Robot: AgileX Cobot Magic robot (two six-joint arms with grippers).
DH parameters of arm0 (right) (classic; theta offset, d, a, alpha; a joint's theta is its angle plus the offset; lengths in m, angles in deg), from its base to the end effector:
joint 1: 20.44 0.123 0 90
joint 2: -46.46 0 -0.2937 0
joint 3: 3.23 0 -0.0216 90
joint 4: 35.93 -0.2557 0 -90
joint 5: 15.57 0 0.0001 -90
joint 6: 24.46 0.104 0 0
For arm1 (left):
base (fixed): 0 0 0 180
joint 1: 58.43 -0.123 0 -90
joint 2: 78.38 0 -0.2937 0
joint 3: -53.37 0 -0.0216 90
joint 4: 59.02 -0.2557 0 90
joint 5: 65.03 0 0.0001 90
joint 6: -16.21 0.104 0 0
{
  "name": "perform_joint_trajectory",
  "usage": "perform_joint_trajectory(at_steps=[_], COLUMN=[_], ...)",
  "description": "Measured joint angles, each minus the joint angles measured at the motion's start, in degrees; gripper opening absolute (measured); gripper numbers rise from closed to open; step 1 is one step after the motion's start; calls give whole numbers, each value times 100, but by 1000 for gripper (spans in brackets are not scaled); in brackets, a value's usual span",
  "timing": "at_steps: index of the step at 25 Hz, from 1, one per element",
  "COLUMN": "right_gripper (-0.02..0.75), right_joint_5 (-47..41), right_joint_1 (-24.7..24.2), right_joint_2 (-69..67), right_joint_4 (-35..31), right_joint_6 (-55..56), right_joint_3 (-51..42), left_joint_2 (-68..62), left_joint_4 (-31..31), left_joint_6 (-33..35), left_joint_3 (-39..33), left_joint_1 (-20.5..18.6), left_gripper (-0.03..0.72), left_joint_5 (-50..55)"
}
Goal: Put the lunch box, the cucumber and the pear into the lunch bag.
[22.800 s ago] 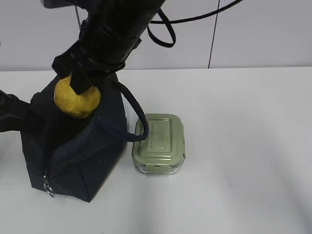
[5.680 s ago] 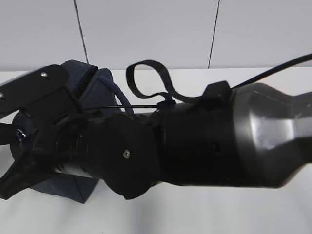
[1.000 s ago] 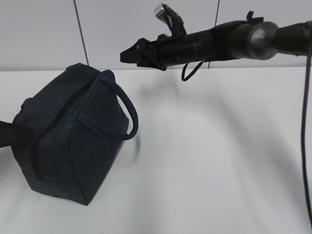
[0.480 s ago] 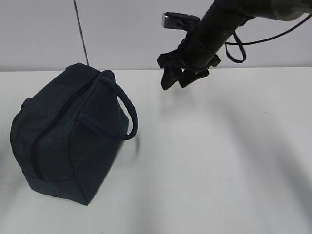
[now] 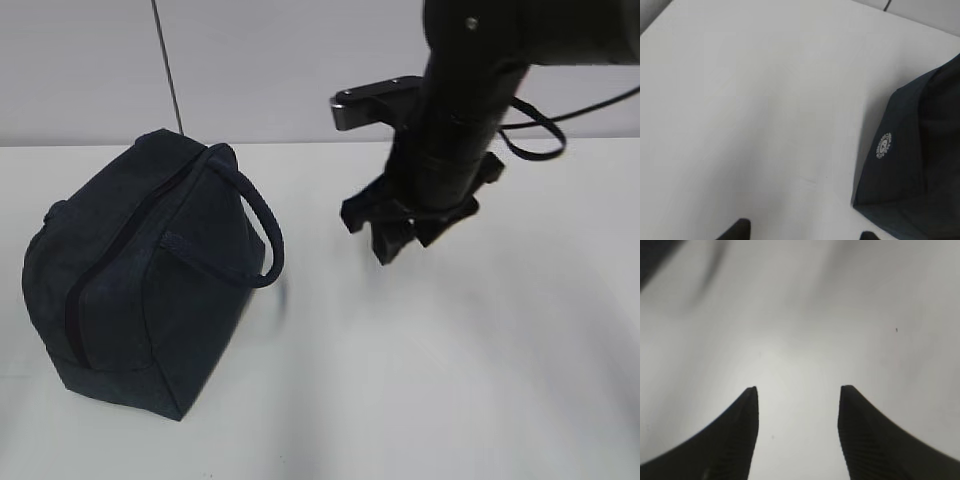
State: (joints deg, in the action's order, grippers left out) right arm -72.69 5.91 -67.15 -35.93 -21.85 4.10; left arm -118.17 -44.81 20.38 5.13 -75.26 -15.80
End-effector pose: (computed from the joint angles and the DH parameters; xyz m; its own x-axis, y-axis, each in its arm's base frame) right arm 0.3573 0.1770 0.2415 -0.8781 -0.3841 -0.2854 -0.4043 0.9145 0.0130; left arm 0.1009 0.0103 0.2673 -0.6753 -0.2977 -0.6748 -0.2241 0.9545 -0.1968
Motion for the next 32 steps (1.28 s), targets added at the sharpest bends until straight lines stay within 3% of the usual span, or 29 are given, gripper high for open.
perform_joint_trajectory(at_steps=[6, 13, 20, 25, 32], right_gripper=[399, 394, 392, 392, 391], right_joint_5=[1008, 1115, -418, -777, -821], right_joint_1=[7, 7, 12, 12, 12], right_joint_2=[2475, 6033, 9067, 10403, 10699], right_joint_4=[228, 412, 1054, 1102, 1113], right_joint_6=[169, 318, 853, 736, 478], right_joint_3=[-2717, -4612, -5426, -5568, -5581], left_joint_2=[275, 670, 1164, 1707, 2744], left_joint_4=[7, -219, -815, -1005, -1200], left_joint_6=[-207, -214, -218, -198, -82], left_joint_3=[42, 84, 222, 237, 208], left_joint_1=[595, 1397, 2125, 2166, 2178], left_gripper=[382, 382, 382, 382, 378], left_joint_5=[304, 532, 1013, 1163, 1324])
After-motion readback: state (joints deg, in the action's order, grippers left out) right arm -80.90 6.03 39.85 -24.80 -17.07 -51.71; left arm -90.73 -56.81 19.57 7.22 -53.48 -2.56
